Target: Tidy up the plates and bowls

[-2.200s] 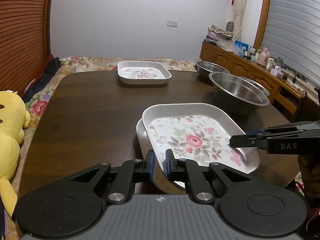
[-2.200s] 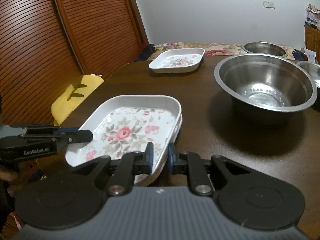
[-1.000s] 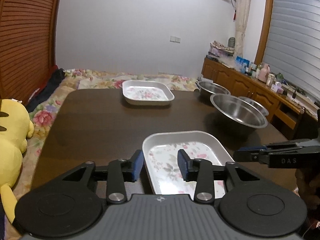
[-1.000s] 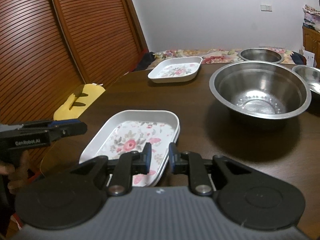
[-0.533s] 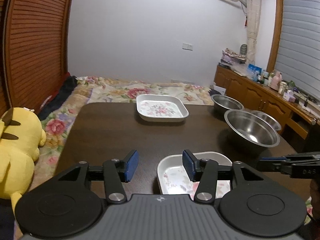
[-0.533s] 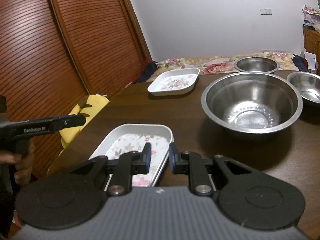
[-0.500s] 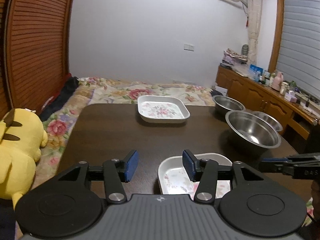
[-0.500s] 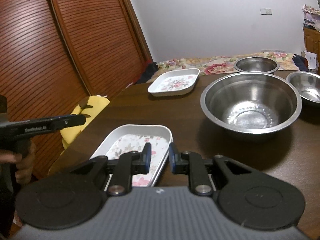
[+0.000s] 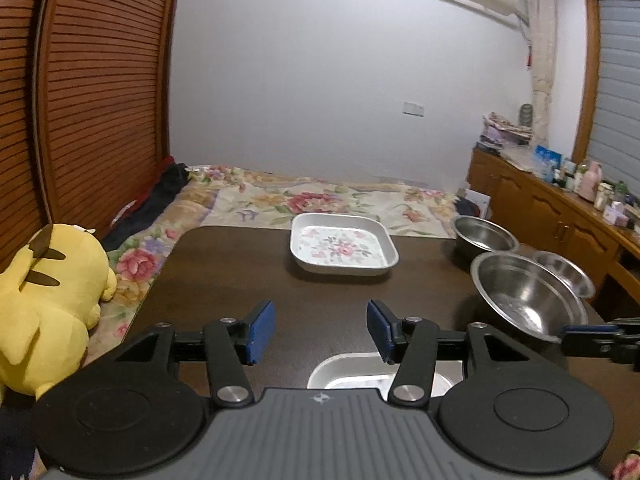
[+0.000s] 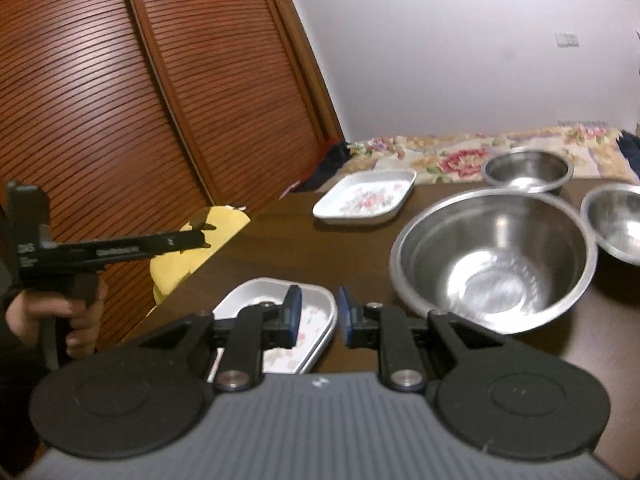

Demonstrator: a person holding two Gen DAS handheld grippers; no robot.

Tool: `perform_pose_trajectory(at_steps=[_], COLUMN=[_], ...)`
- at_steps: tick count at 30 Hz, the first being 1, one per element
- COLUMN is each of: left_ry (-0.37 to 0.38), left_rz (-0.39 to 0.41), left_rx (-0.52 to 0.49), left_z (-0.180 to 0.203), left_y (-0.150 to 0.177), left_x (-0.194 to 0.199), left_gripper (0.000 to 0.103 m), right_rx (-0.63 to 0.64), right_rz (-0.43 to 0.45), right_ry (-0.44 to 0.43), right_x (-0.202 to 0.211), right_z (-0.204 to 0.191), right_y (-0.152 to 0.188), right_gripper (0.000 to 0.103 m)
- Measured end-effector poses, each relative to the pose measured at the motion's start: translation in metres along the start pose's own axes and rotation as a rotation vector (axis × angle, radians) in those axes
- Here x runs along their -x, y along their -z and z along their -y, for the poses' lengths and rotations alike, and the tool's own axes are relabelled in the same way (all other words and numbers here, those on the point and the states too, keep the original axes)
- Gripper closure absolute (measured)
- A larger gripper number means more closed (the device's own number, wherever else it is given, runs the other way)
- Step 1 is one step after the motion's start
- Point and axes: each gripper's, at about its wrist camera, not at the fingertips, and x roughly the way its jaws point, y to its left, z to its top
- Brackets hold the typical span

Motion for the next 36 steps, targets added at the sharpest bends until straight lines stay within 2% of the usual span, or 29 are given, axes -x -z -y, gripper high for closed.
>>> perform_pose_trajectory(at_steps=[5,9,11,16,24,36], left_ry=[-0.036,-0.053,-0.042,-0.014,0.043,0.114], left_rz=[0.027,0.017,0.003,-0.032,-0.087,-0.172], left_rx=[0.020,-0.001,-0.014,-0.041,-0.086,-0.075], left_z=[0.005,0.009,0.010,0.007,-0.009,-0.044], left_y=[-0.016,-0.029,-0.035,-0.049,-0.071,-0.074], left_x=[-0.010,-0.027,-0.039,-0.073,-0.125,-0.193], left_gripper=[0.049,0.049,0.049,0.051,0.058,0.069], right_rx=[0.027,0.071,0.080,0.009,0.049,0.057], right_rz=[0.004,-0.002,-0.004,-0.037,-0.115,-0.267], right_ry=[-0.025,-0.020,-0.014,-0.026,0.042,0.095], right_x=[-0.004,-0.018,-0.028,-0.053,-0.109,-0.180], right_z=[0.016,0.023,0.027,0.043,0.046,0.044], right_y=[-0.023,-0.045,-0.059,-0.082,-0.109,-0.136], right_gripper=[0.075,0.075,0.074,0.072,0.068,0.068])
